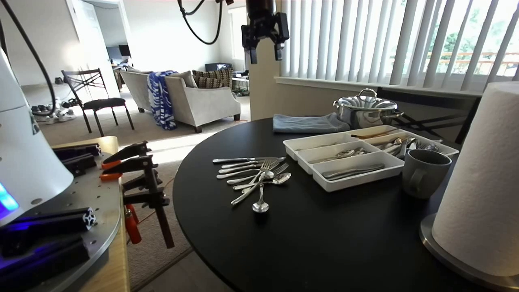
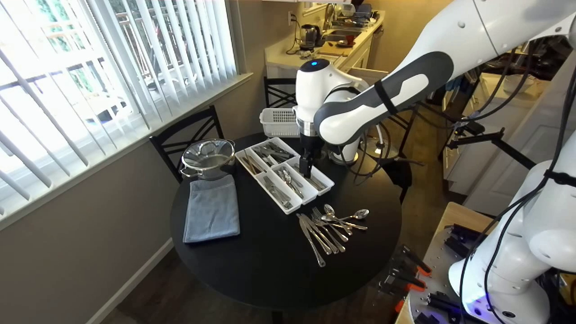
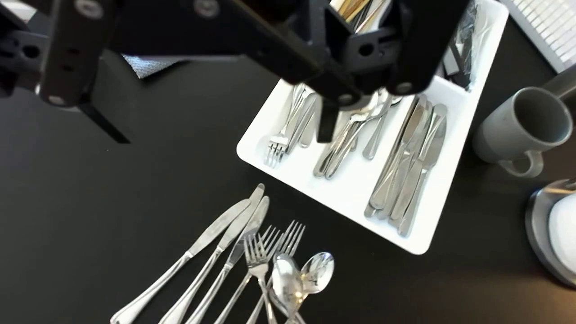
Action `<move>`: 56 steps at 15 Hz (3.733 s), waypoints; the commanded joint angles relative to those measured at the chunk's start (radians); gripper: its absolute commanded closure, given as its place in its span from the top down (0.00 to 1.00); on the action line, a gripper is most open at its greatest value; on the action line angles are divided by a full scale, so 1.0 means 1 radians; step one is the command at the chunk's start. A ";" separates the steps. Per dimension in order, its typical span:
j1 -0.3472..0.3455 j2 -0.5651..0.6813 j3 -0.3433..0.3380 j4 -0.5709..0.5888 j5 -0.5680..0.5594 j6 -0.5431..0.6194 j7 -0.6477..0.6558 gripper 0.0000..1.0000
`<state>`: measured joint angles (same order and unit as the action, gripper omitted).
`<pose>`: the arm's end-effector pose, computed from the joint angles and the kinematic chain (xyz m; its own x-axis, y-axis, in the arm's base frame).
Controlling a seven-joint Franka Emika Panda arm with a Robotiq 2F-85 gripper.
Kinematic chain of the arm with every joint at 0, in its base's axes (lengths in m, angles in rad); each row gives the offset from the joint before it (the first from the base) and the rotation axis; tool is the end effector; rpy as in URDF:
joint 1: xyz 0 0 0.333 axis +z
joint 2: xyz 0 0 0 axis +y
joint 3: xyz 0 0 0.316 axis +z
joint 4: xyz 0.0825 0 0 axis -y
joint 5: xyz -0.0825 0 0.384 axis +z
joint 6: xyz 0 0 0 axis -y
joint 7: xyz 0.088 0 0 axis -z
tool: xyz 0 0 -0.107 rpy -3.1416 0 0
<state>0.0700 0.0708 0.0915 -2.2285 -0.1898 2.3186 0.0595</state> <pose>0.5300 0.0826 0.3434 0.9733 0.2288 0.0193 0.2243 -0.9653 0.1336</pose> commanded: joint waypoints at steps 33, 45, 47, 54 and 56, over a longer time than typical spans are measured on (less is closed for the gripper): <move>0.143 0.652 0.010 0.162 0.607 0.547 0.460 1.00; 0.090 0.706 -0.063 0.152 0.380 0.433 0.213 1.00; 0.135 0.695 -0.096 0.131 0.337 0.437 0.231 1.00; 0.216 0.677 -0.114 0.057 0.297 0.582 0.236 1.00; 0.205 0.666 -0.091 0.014 0.328 0.670 0.241 1.00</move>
<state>0.2824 0.7901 -0.0233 -2.1106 0.1189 2.8723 0.2820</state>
